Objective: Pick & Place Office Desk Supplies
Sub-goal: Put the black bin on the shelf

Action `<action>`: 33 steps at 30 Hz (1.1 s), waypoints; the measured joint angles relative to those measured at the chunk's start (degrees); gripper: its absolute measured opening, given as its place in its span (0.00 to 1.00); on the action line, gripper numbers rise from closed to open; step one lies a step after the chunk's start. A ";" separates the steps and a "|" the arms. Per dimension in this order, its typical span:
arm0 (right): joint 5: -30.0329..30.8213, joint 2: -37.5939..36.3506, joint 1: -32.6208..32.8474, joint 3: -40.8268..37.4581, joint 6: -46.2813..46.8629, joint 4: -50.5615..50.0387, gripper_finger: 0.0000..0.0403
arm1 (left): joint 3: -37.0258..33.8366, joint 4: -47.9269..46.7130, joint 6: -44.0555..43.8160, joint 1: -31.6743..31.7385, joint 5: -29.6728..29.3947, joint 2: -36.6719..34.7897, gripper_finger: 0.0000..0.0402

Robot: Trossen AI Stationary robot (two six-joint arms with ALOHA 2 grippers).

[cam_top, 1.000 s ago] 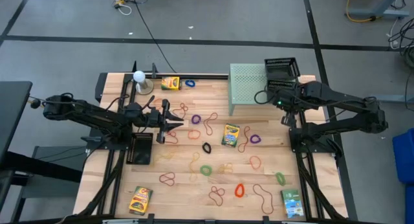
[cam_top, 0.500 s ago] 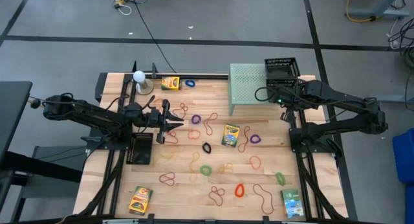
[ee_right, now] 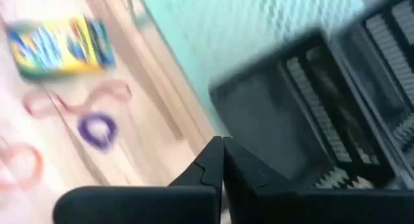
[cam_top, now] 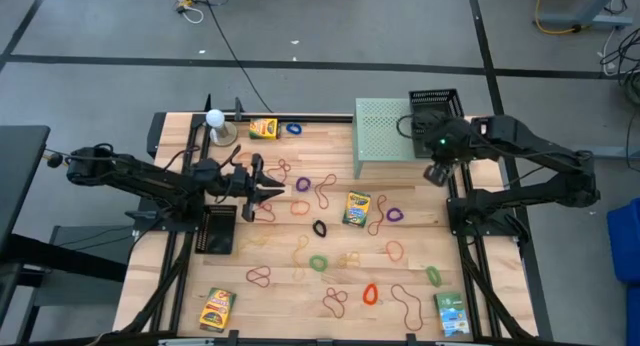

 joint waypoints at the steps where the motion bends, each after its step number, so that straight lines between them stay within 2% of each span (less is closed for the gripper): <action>1: -1.60 0.00 -0.02 -0.29 -0.14 2.72 0.02 | 0.39 -0.76 -0.14 0.00 0.25 -0.02 0.18; 4: -6.59 -0.04 1.41 -1.83 -1.27 11.42 0.01 | 1.55 -4.80 -0.60 -0.02 0.40 -0.02 0.18; 7: -7.34 -1.00 5.14 -5.93 -1.35 22.16 0.01 | 3.64 -13.26 -1.00 -0.08 1.81 -0.02 0.15; 11: -6.68 -1.82 12.39 -12.62 -0.42 32.86 0.01 | 7.58 -26.77 -0.46 -2.17 1.81 -0.02 0.06; 14: -3.03 -2.37 19.13 -16.70 2.05 38.70 0.01 | 11.12 -38.10 -0.50 -4.68 0.27 -0.02 0.02; 17: 2.42 -2.32 25.91 -19.57 4.22 44.11 0.01 | 15.92 -52.97 -3.20 -7.41 -3.44 -0.02 0.03; 19: 6.55 -2.27 29.93 -21.51 6.21 47.46 0.01 | 19.72 -64.10 -6.42 -9.63 -8.12 -0.02 0.06; 22: 12.25 -2.21 34.85 -25.65 8.30 54.35 0.01 | 24.79 -79.56 -15.05 -14.11 -15.05 -0.04 0.11; 24: 15.62 -2.16 37.26 -29.23 9.05 61.03 0.01 | 27.15 -87.79 -23.77 -17.17 -18.37 -0.04 0.16; 29: 19.29 -2.16 40.08 -37.48 9.14 78.49 0.01 | 29.01 -99.78 -51.64 -24.01 -19.93 0.15 0.29; 33: 20.09 -2.16 41.10 -40.73 7.82 84.79 0.01 | 29.68 -107.32 -65.02 -29.01 -21.71 1.82 0.39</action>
